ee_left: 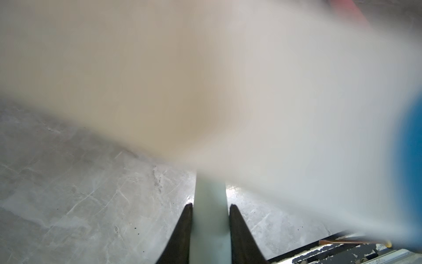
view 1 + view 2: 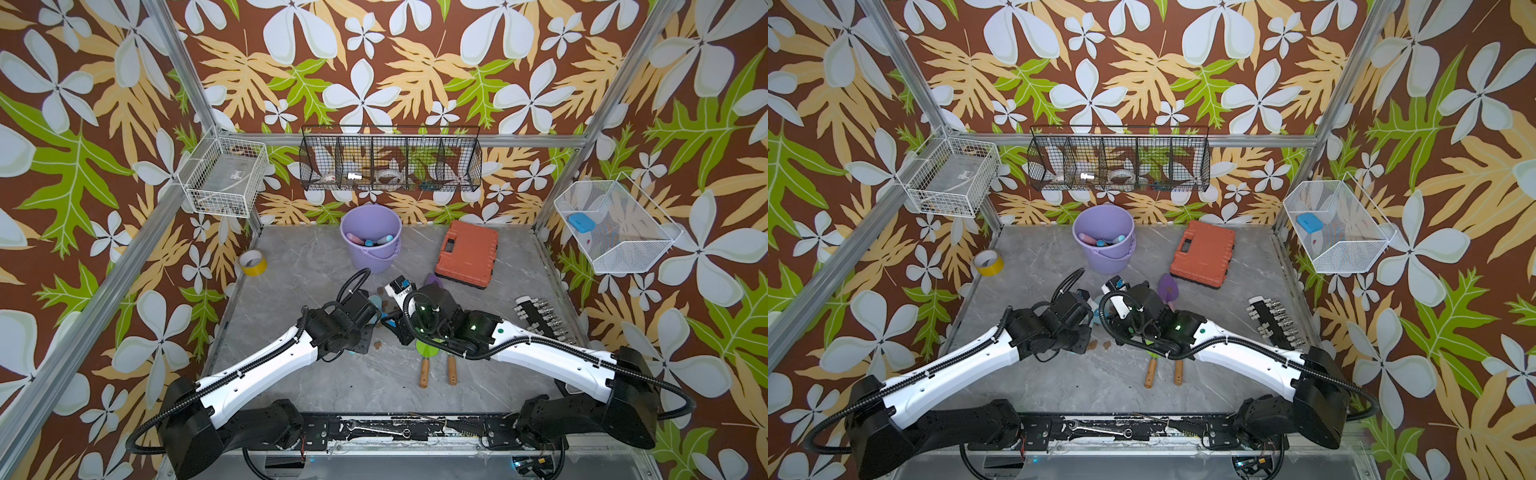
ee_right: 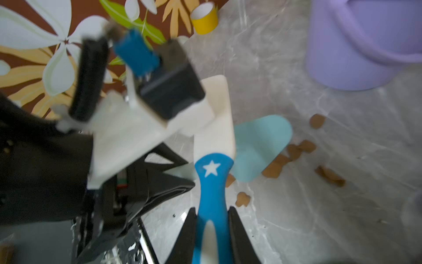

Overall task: Brush the soil off the hand trowel and place it into the bucket
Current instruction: Brush off the soil from the hand trowel.

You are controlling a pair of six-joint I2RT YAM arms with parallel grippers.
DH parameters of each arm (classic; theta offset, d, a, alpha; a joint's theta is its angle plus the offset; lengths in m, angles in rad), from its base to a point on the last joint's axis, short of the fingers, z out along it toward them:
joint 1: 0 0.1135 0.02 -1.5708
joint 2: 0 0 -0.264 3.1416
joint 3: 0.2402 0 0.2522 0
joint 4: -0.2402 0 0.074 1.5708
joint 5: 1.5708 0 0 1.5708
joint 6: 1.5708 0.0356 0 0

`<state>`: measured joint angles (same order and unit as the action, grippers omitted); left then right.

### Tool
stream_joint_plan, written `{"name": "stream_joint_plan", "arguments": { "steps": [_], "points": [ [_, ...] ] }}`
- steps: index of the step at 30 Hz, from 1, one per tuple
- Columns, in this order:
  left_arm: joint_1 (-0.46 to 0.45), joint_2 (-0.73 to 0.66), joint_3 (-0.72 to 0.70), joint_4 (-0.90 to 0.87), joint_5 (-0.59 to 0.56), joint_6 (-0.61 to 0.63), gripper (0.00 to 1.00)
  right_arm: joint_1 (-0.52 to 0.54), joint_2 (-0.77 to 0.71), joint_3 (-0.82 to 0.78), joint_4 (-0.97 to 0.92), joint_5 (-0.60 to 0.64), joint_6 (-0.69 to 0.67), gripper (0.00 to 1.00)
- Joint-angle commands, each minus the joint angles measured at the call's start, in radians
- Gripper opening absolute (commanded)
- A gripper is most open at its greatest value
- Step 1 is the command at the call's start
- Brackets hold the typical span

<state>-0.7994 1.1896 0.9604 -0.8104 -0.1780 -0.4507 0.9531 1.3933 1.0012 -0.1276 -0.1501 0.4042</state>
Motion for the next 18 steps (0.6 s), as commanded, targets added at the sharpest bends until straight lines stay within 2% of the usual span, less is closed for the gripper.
{"name": "stream_joint_plan", "arguments": {
  "steps": [1,4,5,7,10,14,18],
  "points": [
    [0.000,0.003,0.019,0.005,-0.003,0.001,0.00,-0.038,0.026,-0.042,-0.002,0.003,-0.020,0.00],
    [0.000,0.016,0.033,0.004,0.025,-0.002,0.00,-0.166,0.016,-0.083,-0.018,-0.022,-0.021,0.00],
    [0.001,0.019,0.033,0.005,0.029,-0.004,0.00,-0.177,-0.010,-0.091,-0.013,0.001,-0.030,0.00],
    [0.000,0.022,0.031,0.003,0.032,-0.012,0.00,-0.176,-0.066,-0.079,0.001,-0.002,-0.039,0.00],
    [0.002,0.017,0.028,0.004,0.036,-0.029,0.00,-0.133,-0.101,-0.071,0.042,-0.073,-0.019,0.00],
    [0.000,-0.005,0.012,0.016,0.045,-0.050,0.00,-0.078,-0.062,-0.092,0.068,-0.154,-0.030,0.00],
    [0.001,-0.034,-0.016,0.043,0.062,-0.069,0.00,-0.114,0.051,-0.047,-0.060,-0.029,-0.071,0.00]
  ]
}}
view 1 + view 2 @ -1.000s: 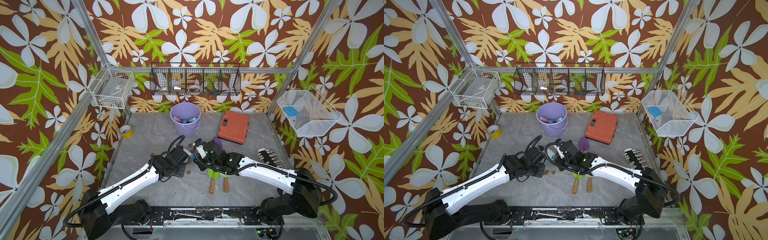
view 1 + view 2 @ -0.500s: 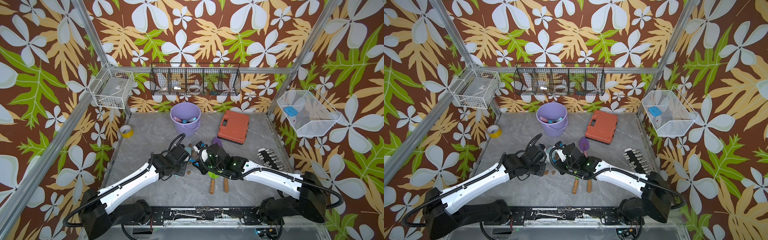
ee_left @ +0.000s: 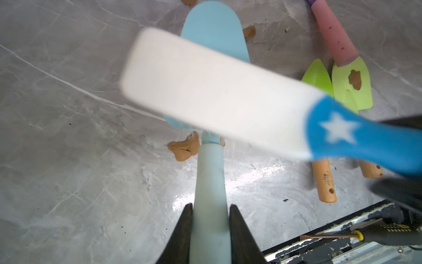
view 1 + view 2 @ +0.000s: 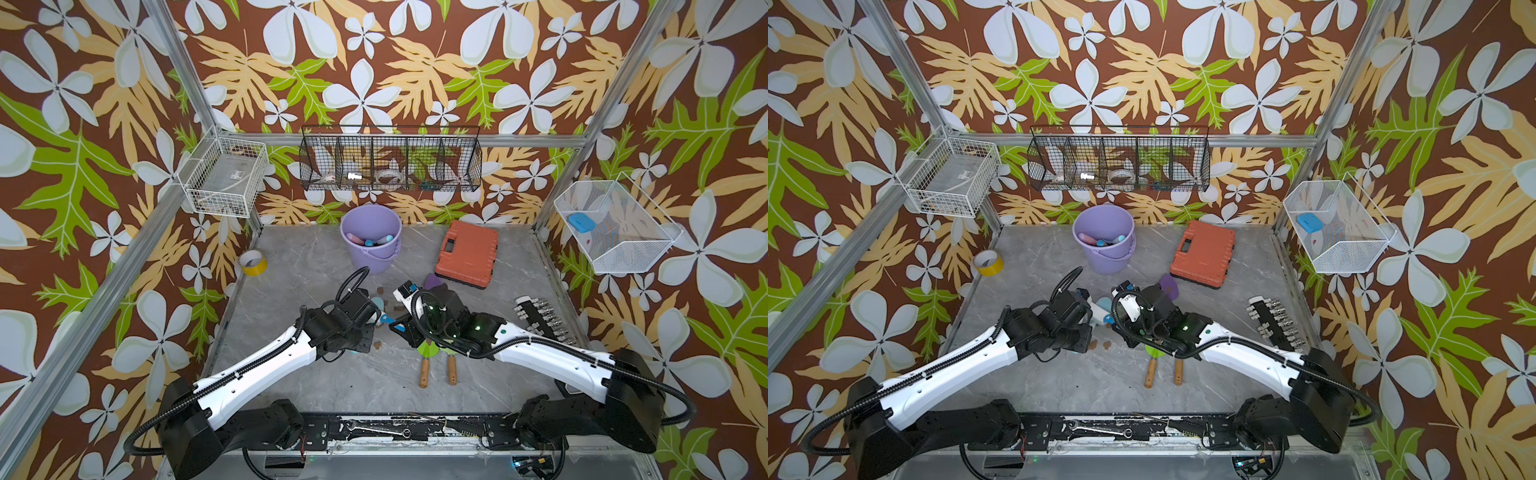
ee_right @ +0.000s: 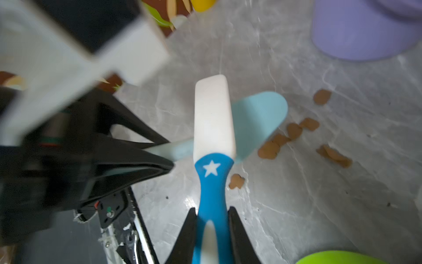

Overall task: Brush the soil off the hand trowel and place it into the bucket
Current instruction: Brush off the soil from the hand trowel.

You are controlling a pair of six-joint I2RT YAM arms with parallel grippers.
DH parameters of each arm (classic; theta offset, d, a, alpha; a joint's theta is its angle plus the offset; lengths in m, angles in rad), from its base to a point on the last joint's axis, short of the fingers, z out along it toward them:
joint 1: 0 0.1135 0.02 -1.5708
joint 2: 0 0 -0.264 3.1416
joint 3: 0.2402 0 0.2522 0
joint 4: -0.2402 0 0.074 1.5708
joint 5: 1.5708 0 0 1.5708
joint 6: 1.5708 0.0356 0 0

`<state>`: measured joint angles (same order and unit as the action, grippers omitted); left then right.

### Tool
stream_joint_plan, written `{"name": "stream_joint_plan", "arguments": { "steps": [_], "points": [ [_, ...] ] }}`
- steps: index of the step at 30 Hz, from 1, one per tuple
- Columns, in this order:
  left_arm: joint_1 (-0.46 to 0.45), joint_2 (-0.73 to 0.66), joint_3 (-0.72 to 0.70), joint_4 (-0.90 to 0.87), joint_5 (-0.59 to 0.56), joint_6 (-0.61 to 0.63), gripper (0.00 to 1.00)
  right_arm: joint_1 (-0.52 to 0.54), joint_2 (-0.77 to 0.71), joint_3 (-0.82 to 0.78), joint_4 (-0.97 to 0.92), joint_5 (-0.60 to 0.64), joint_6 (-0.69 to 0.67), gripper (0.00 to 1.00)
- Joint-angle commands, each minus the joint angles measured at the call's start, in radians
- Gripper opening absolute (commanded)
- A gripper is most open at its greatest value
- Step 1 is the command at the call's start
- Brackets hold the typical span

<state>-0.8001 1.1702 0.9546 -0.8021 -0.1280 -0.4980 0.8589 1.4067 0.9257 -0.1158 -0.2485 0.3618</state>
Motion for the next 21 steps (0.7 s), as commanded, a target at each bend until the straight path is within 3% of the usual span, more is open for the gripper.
{"name": "stream_joint_plan", "arguments": {
  "steps": [1,8,12,14,16,21],
  "points": [
    [0.001,-0.019,-0.017,0.046,0.016,-0.026,0.00,-0.046,0.042,0.037,-0.083,0.091,-0.028,0.00],
    [0.002,-0.076,-0.064,0.131,0.041,-0.072,0.00,-0.089,-0.141,0.031,0.053,0.148,0.044,0.00],
    [0.009,-0.155,-0.131,0.254,0.094,-0.102,0.00,-0.090,-0.207,0.019,0.039,0.285,0.097,0.00],
    [0.054,-0.206,-0.185,0.362,0.226,-0.125,0.00,-0.093,-0.256,-0.011,0.047,0.317,0.125,0.00],
    [0.162,-0.257,-0.263,0.483,0.459,-0.176,0.00,-0.097,-0.309,-0.046,0.065,0.314,0.155,0.00],
    [0.432,-0.356,-0.426,0.730,0.844,-0.365,0.00,-0.106,-0.419,-0.112,0.070,0.318,0.203,0.00]
  ]
}}
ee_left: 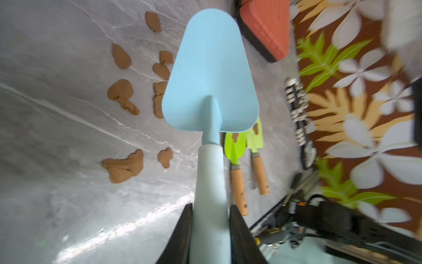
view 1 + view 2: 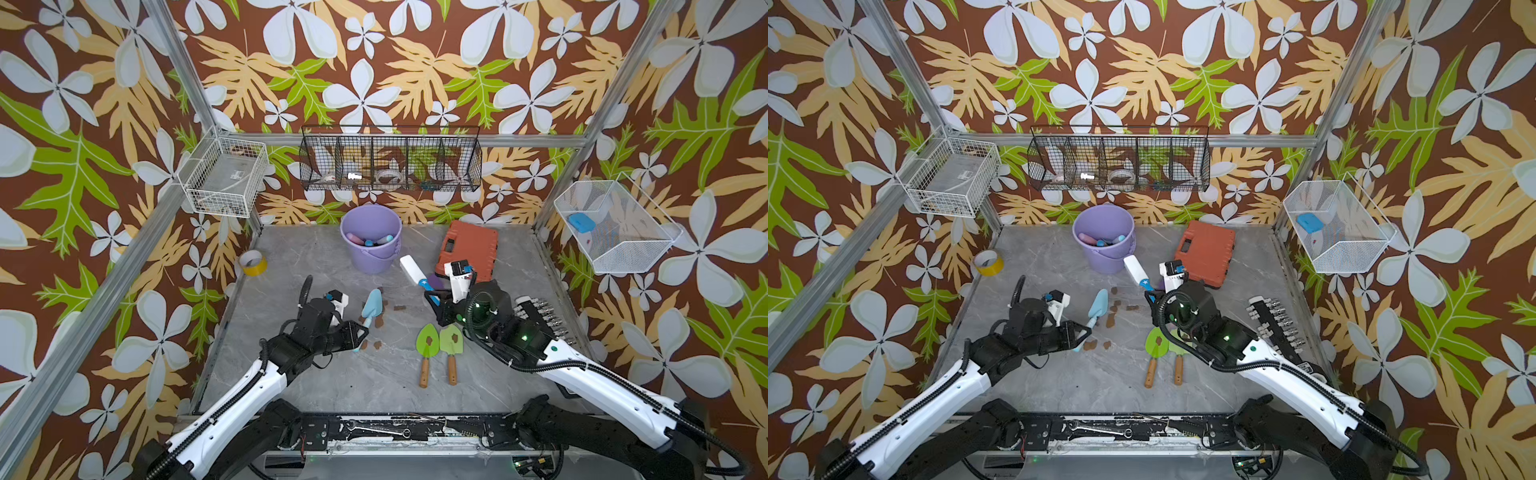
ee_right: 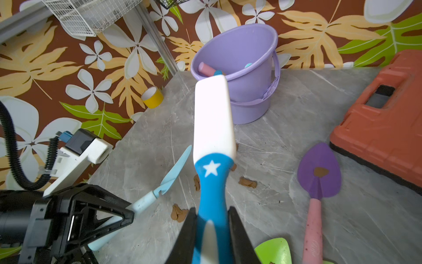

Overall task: Brush the soil off the hand trowel and place it into the bucket
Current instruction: Brush off the soil from the hand trowel.

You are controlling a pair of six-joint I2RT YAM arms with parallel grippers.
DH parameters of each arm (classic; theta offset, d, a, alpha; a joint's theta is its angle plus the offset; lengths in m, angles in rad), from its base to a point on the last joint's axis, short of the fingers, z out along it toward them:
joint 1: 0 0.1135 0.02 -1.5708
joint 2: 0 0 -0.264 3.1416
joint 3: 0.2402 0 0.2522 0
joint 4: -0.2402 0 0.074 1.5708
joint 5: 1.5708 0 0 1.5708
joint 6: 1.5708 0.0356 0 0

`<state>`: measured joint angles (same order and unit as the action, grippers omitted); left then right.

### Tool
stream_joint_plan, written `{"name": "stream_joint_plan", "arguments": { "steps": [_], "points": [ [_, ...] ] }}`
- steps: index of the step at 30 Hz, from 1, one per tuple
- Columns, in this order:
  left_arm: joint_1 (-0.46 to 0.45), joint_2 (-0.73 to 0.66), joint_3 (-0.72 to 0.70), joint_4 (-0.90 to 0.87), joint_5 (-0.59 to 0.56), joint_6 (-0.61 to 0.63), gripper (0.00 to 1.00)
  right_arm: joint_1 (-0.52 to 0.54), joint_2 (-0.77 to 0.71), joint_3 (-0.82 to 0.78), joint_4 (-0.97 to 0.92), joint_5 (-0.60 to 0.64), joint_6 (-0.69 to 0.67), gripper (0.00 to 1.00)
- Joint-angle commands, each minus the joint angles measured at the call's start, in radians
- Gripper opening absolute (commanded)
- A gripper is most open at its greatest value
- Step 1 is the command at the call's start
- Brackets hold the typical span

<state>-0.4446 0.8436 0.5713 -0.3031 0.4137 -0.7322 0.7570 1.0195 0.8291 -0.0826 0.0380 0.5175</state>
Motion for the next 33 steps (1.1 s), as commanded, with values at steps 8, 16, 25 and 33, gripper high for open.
{"name": "stream_joint_plan", "arguments": {
  "steps": [8,16,25,33],
  "points": [
    [0.209,-0.069,-0.351,1.120,0.495,-0.779,0.00,-0.019,-0.070,-0.106,0.170,-0.146,0.157,0.00],
    [0.208,-0.019,-0.420,1.395,0.490,-0.951,0.00,-0.015,0.003,-0.145,0.390,-0.375,0.250,0.00],
    [0.210,-0.002,-0.406,1.360,0.486,-0.908,0.00,0.023,0.026,-0.185,0.446,-0.404,0.275,0.00],
    [0.209,0.012,-0.388,1.355,0.485,-0.891,0.00,0.044,-0.002,-0.264,0.444,-0.374,0.309,0.00]
  ]
}}
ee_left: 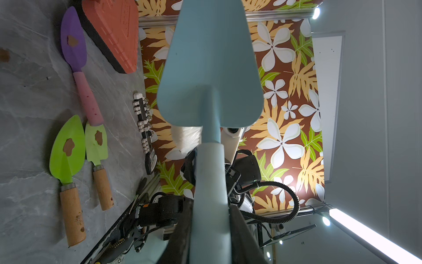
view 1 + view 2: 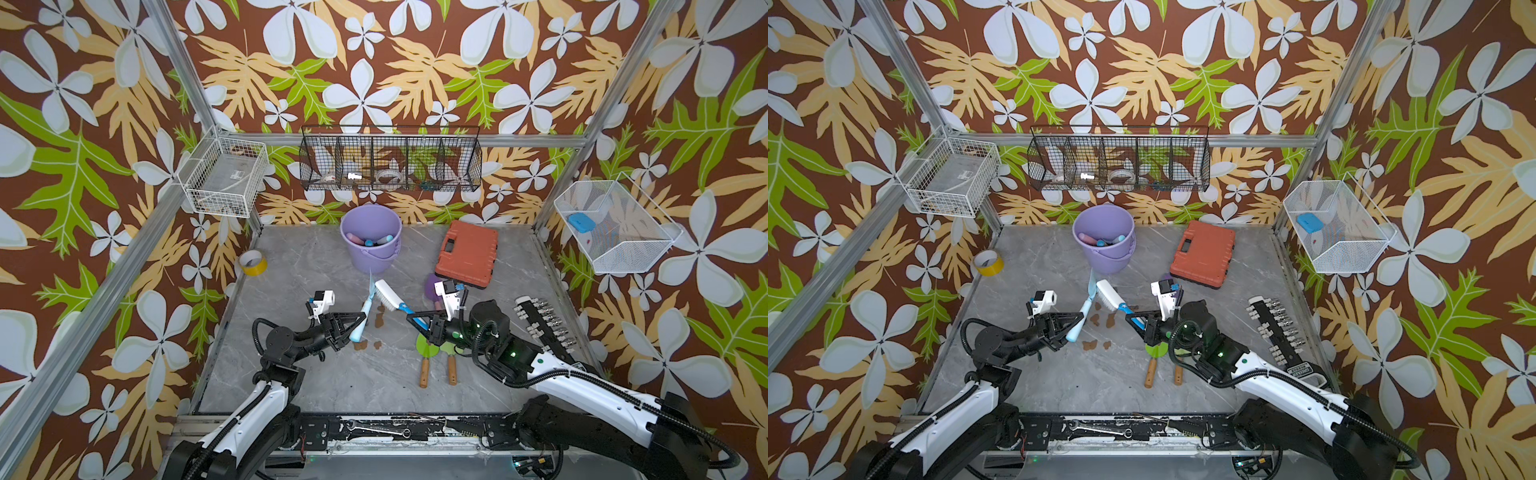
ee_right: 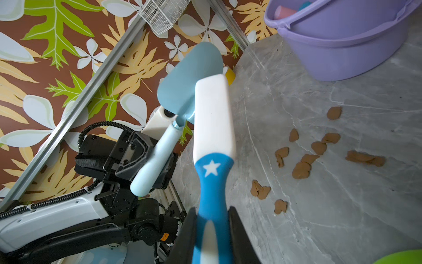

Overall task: Brush the soil off the hand trowel and place it into the bucket
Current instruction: Brush off the soil from the hand trowel.

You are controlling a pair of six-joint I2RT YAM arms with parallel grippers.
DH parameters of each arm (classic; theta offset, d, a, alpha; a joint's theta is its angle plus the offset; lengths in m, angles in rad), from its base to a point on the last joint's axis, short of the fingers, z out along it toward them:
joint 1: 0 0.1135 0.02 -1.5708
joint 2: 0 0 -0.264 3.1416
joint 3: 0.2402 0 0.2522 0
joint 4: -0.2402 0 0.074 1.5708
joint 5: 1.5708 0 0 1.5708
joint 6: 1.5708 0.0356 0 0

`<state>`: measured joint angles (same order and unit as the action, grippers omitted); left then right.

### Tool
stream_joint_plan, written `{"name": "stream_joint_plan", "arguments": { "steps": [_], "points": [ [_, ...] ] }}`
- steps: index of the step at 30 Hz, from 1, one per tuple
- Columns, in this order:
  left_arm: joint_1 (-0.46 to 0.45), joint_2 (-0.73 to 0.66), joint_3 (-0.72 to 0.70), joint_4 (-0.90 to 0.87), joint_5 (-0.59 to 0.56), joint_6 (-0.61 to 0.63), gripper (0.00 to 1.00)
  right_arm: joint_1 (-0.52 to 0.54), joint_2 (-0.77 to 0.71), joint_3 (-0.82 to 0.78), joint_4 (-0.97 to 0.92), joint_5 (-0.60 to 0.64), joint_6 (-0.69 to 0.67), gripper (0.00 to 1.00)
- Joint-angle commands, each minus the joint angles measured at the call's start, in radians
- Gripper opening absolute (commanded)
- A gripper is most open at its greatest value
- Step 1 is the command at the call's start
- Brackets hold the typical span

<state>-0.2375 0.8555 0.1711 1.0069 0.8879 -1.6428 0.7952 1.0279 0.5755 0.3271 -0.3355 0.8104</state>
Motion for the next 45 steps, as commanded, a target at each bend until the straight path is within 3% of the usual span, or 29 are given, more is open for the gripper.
{"name": "stream_joint_plan", "arguments": {
  "steps": [1,5,8,10,12,15,24,31,41,45],
  "points": [
    [0.002,0.002,0.014,0.033,0.011,0.028,0.00,0.007,-0.015,-0.014,0.026,0.005,0.014,0.00],
    [0.005,-0.002,0.021,-0.021,0.022,0.063,0.00,0.012,-0.037,-0.025,-0.058,0.067,-0.001,0.00],
    [0.013,-0.015,0.055,-0.160,0.015,0.153,0.00,0.012,-0.031,0.030,-0.232,0.242,-0.041,0.00],
    [0.012,-0.024,0.112,-0.383,-0.006,0.285,0.00,0.007,0.006,0.064,-0.318,0.334,-0.050,0.00],
    [0.014,-0.026,0.203,-0.698,-0.068,0.505,0.00,0.005,0.040,0.074,-0.302,0.346,-0.052,0.00],
    [0.013,-0.009,0.290,-0.912,-0.139,0.670,0.00,0.006,0.119,0.093,-0.280,0.337,-0.040,0.00],
    [0.012,-0.063,0.263,-0.748,-0.130,0.552,0.00,0.016,0.249,0.061,0.043,0.175,0.101,0.00],
    [0.012,-0.046,0.141,-0.553,-0.137,0.456,0.00,0.026,0.261,0.094,0.150,0.119,0.168,0.00],
    [0.011,-0.010,0.123,-0.561,-0.138,0.478,0.00,0.027,0.182,0.142,0.125,0.114,0.146,0.00],
    [0.005,0.003,0.156,-0.680,-0.162,0.536,0.00,0.028,0.172,0.156,0.111,0.091,0.139,0.00]
  ]
}}
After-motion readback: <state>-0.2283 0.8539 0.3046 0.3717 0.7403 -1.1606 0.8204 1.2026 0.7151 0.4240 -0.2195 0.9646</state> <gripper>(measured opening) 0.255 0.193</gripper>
